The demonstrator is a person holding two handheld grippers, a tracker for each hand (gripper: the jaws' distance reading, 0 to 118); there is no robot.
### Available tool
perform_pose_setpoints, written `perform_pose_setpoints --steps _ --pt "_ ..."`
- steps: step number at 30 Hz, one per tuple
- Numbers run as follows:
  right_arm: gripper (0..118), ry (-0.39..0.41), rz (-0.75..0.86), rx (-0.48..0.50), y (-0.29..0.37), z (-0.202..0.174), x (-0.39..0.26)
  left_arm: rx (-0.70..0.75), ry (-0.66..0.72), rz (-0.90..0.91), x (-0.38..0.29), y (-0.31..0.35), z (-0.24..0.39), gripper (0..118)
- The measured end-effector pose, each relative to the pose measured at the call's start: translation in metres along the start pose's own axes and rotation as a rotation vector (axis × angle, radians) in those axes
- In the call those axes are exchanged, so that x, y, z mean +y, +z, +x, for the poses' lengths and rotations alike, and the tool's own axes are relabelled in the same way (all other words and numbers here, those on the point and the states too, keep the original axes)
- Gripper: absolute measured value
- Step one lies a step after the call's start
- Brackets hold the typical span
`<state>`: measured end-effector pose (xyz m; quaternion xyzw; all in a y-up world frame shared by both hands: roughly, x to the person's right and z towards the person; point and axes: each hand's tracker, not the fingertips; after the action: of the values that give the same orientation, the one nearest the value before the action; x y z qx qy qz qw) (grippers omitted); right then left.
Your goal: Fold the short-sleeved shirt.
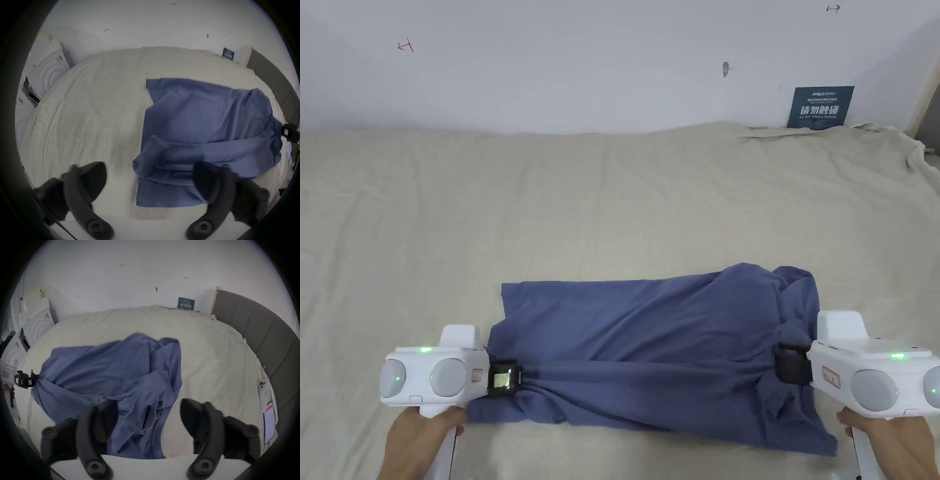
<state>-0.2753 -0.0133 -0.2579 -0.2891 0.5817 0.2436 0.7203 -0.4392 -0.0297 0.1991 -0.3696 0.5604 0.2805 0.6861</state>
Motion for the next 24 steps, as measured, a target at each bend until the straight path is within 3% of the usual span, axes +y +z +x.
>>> perform_pose_setpoints --steps 4,13,16,17,19,20,21,22,23,24 --pt "88 -0.034 0.098 0.053 0.045 0.001 0.007 -0.046 0.053 0.093 0.003 0.036 -0.005 116" --pt "89 -0.032 0.266 0.066 0.146 -0.016 -0.01 -0.056 0.005 0.236 -0.012 0.106 -0.011 115" --pt "88 -0.046 0.305 0.055 0.169 -0.021 -0.024 -0.061 0.001 0.258 -0.027 0.124 -0.008 107" --pt "88 -0.047 0.312 0.047 0.176 -0.023 -0.028 -0.061 -0.003 0.277 -0.034 0.128 -0.007 99" --pt "73 -0.042 0.331 0.025 0.185 -0.027 -0.038 -0.061 -0.003 0.31 -0.045 0.125 -0.012 70" --pt "57 -0.043 0.337 0.015 0.188 -0.029 -0.04 -0.064 -0.003 0.315 -0.05 0.126 -0.011 52" --pt "31 -0.044 0.341 0.015 0.192 -0.03 -0.044 -0.071 -0.002 0.317 -0.055 0.128 -0.012 28" --pt "12 -0.044 0.341 0.018 0.194 -0.03 -0.048 -0.087 0.0 0.318 -0.061 0.136 -0.006 13" --pt "3 -0.048 0.341 0.017 0.195 -0.031 -0.051 -0.11 0.007 0.318 -0.065 0.139 -0.005 1" --pt "1 -0.055 0.346 0.017 0.193 -0.028 -0.053 -0.112 0.012 0.315 -0.068 0.139 -0.005 0"
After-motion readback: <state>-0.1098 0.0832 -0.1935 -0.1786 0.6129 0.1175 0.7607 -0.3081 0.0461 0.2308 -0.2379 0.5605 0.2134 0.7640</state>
